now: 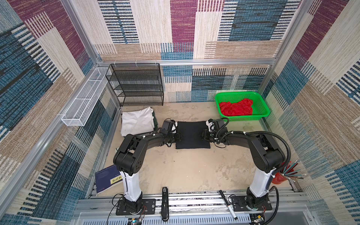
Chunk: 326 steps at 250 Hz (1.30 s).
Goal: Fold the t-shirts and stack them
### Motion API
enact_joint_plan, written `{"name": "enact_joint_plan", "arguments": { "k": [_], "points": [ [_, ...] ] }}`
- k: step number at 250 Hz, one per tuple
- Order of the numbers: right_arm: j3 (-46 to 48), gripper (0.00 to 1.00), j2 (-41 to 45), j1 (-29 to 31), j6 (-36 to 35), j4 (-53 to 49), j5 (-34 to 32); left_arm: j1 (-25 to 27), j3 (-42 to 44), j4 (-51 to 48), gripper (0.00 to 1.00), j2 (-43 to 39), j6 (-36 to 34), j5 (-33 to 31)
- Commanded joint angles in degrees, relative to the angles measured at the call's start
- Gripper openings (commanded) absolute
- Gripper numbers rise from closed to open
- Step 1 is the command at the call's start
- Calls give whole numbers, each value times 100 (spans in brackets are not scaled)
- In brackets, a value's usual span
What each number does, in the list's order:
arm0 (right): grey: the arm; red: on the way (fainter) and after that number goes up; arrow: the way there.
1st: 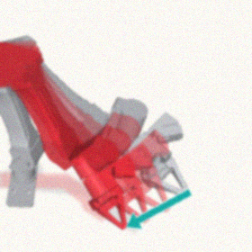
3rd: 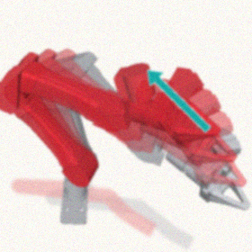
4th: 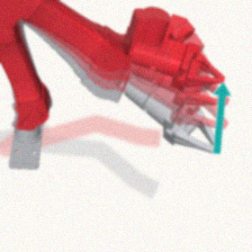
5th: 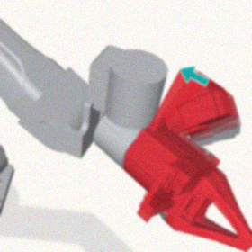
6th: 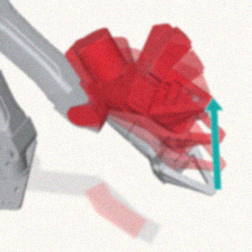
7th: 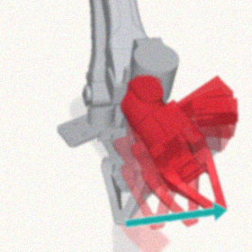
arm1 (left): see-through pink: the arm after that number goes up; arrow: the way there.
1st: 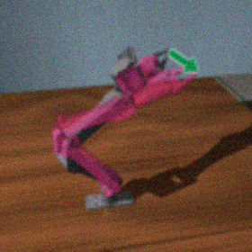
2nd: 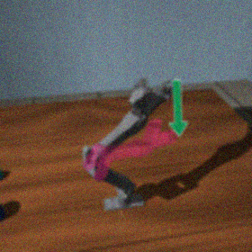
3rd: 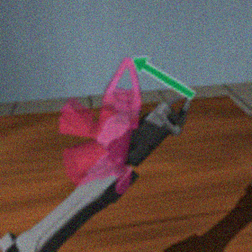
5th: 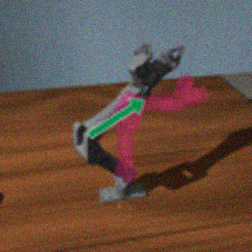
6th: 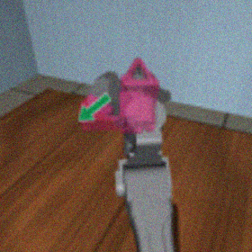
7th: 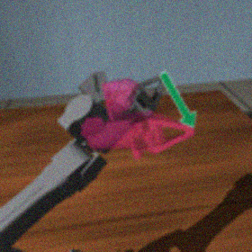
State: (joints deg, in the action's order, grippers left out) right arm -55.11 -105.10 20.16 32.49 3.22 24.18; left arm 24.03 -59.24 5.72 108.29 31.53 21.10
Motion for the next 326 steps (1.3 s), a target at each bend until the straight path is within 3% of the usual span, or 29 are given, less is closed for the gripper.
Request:
{"name": "enact_joint_plan", "arguments": {
  "k": [1, 68, 100, 135, 162, 202, 264, 326],
  "points": [
    [201, 43, 275, -107, -108, 7, -597, -14, 277, -29, 24, -231, 13, -220],
    [68, 43, 964, 210, -331, -302, -594, 319, 298, -565, 24, -1047, -286, -326],
    [353, 43, 920, 526, 142, 92, -208, 638, -88, -489, 25, -703, -123, 140],
    [914, 43, 845, 559, 485, 417, -389, 879, -413, -204, 25, -175, 55, 294],
    [1100, 43, 811, 516, 504, 174, -693, 884, -549, -41, 24, 261, 182, 456],
    [1253, 43, 930, 382, 463, -248, -1073, 869, -257, -241, 24, 271, 48, 180],
    [1350, 43, 921, 234, 289, -540, -1254, 497, 695, -199, 24, -496, -167, 260],
    [1152, 43, 1448, 349, 178, -921, -1356, 347, 1025, -339, 25, -1234, -468, 855]
  ]
}}
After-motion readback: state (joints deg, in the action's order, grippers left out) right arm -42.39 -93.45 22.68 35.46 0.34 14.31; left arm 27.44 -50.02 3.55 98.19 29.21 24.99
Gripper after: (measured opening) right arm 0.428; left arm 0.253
